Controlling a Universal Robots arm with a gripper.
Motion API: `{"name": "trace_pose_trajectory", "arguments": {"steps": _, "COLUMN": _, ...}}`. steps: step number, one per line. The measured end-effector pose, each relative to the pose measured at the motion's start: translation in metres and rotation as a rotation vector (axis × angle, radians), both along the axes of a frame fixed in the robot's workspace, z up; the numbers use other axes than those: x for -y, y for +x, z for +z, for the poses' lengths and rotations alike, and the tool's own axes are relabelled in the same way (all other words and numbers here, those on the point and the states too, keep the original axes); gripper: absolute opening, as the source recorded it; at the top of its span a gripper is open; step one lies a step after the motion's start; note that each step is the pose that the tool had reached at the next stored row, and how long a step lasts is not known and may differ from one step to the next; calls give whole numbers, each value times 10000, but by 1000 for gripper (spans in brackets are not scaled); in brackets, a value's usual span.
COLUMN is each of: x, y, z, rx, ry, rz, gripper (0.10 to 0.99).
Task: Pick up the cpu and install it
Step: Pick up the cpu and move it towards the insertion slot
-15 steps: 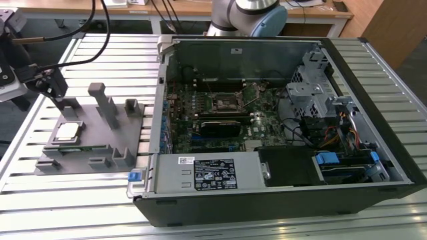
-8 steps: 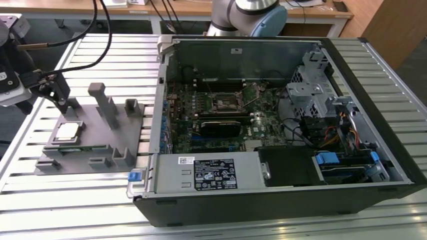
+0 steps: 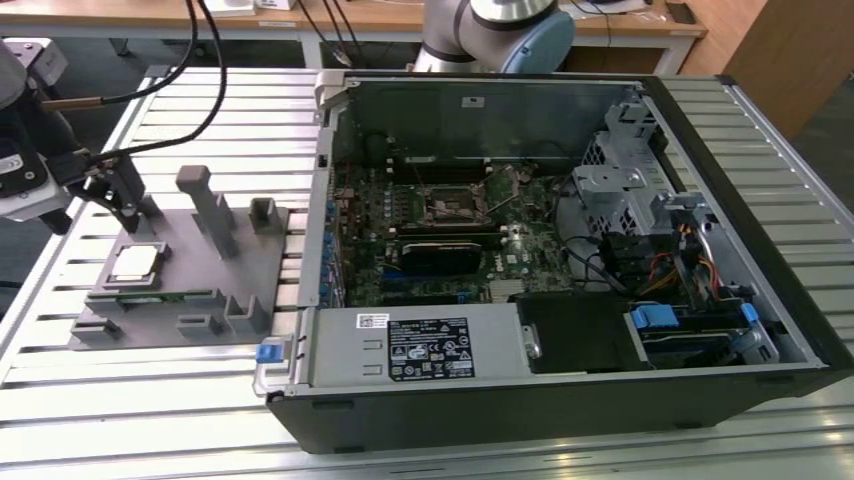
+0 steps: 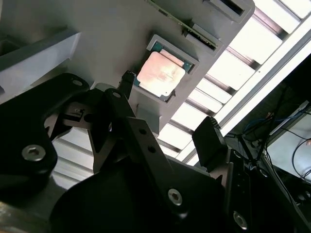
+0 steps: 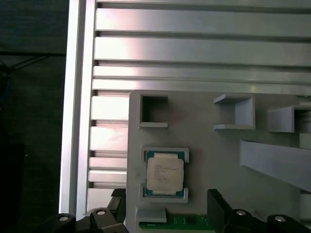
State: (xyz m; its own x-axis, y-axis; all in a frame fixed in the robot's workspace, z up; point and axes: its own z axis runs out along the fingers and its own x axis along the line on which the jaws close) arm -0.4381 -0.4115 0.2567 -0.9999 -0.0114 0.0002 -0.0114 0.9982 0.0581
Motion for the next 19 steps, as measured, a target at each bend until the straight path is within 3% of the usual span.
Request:
{"name": "trace_pose_trajectory", "arguments": {"steps": 11, "x": -4, "y": 0, "z": -190, "rx": -2, "ry": -1, "rz": 0, "gripper": 761}}
{"name": "trace_pose_trajectory", "arguments": {"steps": 19, "x": -5, "y": 0, "z": -280, "rx": -1, "ry": -2, "rz": 0, "gripper": 761}}
